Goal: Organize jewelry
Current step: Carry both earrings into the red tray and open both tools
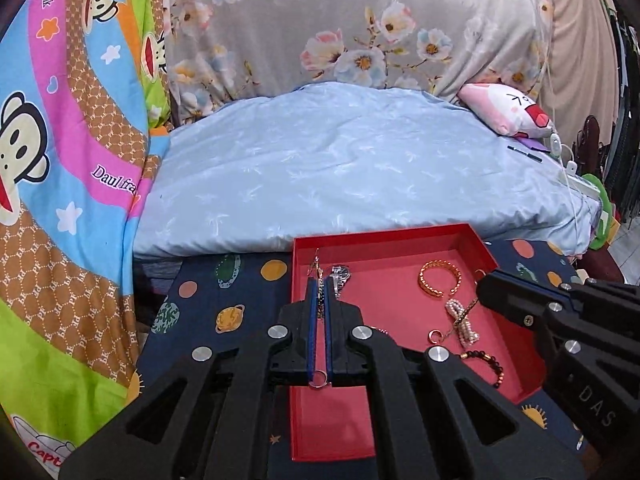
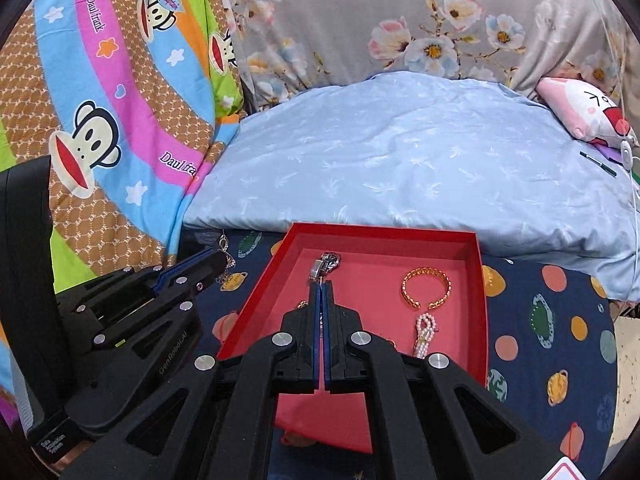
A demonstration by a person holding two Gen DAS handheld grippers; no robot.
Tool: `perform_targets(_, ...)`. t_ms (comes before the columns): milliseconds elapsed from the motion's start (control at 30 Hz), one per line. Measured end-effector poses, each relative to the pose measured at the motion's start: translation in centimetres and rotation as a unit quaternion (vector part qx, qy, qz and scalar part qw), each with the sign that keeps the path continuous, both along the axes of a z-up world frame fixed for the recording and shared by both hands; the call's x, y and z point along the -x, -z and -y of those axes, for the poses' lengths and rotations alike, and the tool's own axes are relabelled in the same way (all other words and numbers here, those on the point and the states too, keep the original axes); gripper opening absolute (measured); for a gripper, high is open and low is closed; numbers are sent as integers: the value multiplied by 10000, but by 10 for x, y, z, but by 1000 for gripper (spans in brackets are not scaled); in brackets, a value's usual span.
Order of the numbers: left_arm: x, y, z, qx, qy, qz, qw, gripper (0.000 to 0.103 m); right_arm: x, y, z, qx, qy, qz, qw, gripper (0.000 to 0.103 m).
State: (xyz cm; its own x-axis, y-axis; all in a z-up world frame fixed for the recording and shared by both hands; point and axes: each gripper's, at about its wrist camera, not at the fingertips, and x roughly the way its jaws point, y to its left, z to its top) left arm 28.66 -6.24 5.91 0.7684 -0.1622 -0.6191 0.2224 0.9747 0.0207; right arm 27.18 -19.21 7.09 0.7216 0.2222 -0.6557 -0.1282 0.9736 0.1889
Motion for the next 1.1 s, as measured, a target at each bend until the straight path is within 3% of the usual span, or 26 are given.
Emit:
perform_targets(933,-39,43,-1,-182,-220,-458,9985,2,-45,62,7,-14,-9,-650,9979,1)
perform_targets(1067,-41,46,-4,-184,-303,-505,9981,5,-47,63,8,40,25,-634,9980,6)
perform_targets(1100,-40,46,-5,-181,-322,-506,9980,10,-46,62,9,53,51,-609,9981,10)
